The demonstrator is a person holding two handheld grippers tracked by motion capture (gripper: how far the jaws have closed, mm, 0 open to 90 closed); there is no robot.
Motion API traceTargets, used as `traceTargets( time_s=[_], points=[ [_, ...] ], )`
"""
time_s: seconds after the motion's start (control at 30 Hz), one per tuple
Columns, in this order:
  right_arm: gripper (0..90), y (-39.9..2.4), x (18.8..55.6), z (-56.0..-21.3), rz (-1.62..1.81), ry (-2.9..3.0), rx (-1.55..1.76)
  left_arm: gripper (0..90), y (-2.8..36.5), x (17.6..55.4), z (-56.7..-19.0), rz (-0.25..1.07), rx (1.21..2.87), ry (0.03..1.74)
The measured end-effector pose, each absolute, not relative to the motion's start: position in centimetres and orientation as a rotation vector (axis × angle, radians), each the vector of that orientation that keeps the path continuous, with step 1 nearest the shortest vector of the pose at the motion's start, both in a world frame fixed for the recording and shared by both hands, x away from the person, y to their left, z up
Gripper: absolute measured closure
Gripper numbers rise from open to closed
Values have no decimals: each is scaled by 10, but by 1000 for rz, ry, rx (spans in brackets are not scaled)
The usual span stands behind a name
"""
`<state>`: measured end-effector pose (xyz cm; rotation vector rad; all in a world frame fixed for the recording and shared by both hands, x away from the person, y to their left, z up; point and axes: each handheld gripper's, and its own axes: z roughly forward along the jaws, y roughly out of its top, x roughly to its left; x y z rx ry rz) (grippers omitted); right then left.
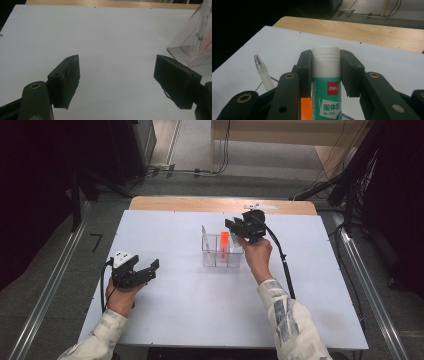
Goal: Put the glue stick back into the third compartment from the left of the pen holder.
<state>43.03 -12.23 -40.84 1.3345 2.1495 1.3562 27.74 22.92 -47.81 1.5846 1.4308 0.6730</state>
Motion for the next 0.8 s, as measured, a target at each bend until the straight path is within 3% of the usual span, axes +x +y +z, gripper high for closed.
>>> traceTargets(
  time_s=[0.8],
  points=[
    [624,-124,428,-409,1353,2149,1324,214,229,277,-478,674,1584,1431]
  ],
)
